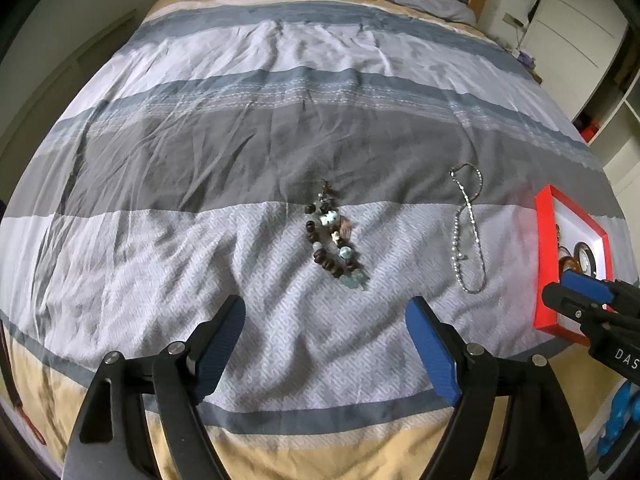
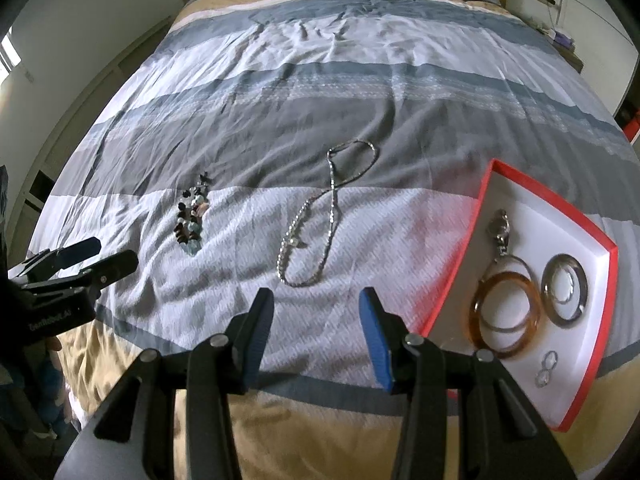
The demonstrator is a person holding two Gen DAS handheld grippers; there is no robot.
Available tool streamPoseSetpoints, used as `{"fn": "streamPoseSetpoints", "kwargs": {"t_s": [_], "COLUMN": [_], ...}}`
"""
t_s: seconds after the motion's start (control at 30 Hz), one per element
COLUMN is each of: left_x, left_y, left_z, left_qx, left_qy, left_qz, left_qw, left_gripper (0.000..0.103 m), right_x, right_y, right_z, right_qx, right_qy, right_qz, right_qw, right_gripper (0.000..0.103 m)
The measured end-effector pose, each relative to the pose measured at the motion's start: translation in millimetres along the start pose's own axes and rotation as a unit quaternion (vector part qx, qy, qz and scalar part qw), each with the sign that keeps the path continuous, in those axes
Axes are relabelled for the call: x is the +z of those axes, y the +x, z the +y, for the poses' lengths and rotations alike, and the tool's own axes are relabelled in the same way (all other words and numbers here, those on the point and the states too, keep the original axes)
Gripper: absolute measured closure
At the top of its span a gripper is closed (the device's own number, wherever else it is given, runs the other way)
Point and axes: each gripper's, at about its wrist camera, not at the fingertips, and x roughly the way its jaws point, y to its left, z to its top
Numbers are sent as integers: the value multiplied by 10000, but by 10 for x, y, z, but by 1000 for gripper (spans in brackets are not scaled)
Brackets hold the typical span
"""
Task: Organize jewelry
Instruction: 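Withdraw both open tools from the box toward the beaded bracelet and necklace, then grasp the brown beaded bracelet with the left tool while the right tool grasps the silver necklace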
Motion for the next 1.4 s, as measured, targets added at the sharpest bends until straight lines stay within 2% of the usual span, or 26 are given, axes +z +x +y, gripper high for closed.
{"fn": "streamPoseSetpoints", "kwargs": {"t_s": [0.07, 0.13, 0.43, 0.77, 1.1, 1.4], "left_x": [12, 24, 27, 64, 128, 220], "left_y": [16, 33, 144, 352, 555, 778], "left_z": [7, 23, 66, 98, 96, 68], "left_qx": [29, 42, 86, 75, 176, 244], "left_qy": [0, -8, 24, -21, -25, 26], "left_qz": [-11, -16, -65, 142, 211, 248], "left_qw": [10000, 10000, 9999, 9999, 9996, 9994], "left_gripper": [19, 18, 18, 18, 9, 8], "right_x": [22, 40, 99, 168, 228, 272], "right_y": [22, 42, 171, 409, 682, 915], "right_z": [8, 6, 50, 108, 120, 93], "right_qx": [-6, -8, 20, 35, 83, 70], "right_qy": [0, 22, 33, -8, -58, -5], "right_qz": [0, -16, 15, 118, 253, 393], "right_qw": [10000, 10000, 10000, 9999, 9996, 9992], "right_gripper": [60, 47, 38, 36, 36, 36]}}
